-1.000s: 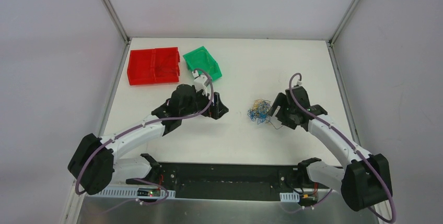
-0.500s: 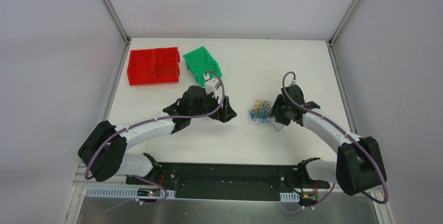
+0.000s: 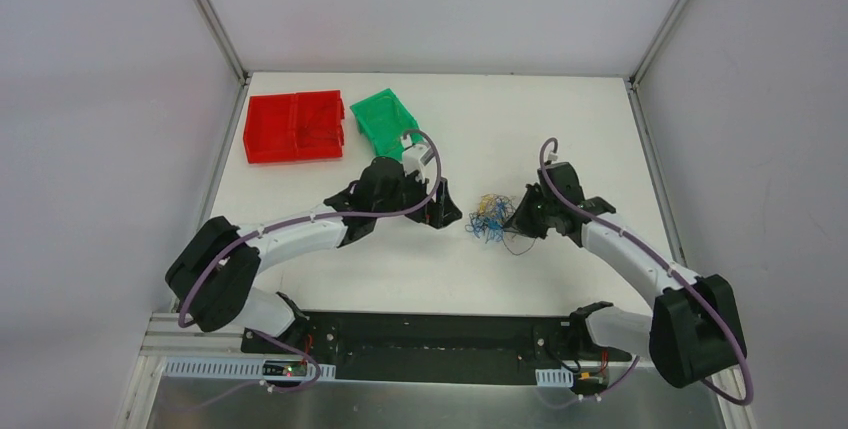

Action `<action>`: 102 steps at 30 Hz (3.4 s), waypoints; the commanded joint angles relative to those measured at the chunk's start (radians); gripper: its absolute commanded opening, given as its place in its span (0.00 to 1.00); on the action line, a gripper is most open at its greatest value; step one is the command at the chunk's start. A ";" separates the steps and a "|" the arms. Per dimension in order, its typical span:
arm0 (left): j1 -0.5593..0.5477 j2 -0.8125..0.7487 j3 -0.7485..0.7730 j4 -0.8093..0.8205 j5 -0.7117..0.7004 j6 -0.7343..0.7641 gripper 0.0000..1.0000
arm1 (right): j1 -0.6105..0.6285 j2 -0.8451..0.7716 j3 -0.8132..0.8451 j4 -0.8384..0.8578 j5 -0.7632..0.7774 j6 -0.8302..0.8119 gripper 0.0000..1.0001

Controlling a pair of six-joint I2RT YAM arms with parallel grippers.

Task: Untangle the cables
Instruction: Untie the cable.

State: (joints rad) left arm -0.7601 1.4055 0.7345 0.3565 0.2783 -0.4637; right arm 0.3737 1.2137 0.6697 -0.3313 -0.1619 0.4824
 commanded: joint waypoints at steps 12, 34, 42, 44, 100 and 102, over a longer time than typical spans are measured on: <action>-0.008 0.163 0.085 0.208 0.155 0.019 0.95 | 0.007 -0.207 0.022 -0.129 -0.034 0.002 0.00; -0.039 0.120 0.060 0.212 0.179 0.069 0.96 | 0.005 -0.301 0.041 -0.258 0.111 -0.039 0.34; -0.046 0.260 0.168 0.239 0.233 0.138 0.94 | -0.002 -0.345 0.041 -0.334 0.226 0.005 0.45; -0.058 0.270 0.175 0.249 0.218 0.149 0.94 | -0.007 -0.355 0.025 -0.340 0.250 0.045 0.57; 0.144 -0.373 -0.158 -0.458 -0.529 -0.114 0.00 | -0.366 -0.380 0.067 -0.319 0.423 0.166 0.00; 0.205 -0.452 -0.188 -0.527 -0.546 -0.165 0.00 | -0.416 -0.382 0.064 -0.326 0.439 0.198 0.00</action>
State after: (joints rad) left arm -0.6613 1.0729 0.6010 0.0486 -0.1322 -0.4698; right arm 0.0334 0.8474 0.7033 -0.6186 0.2253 0.6144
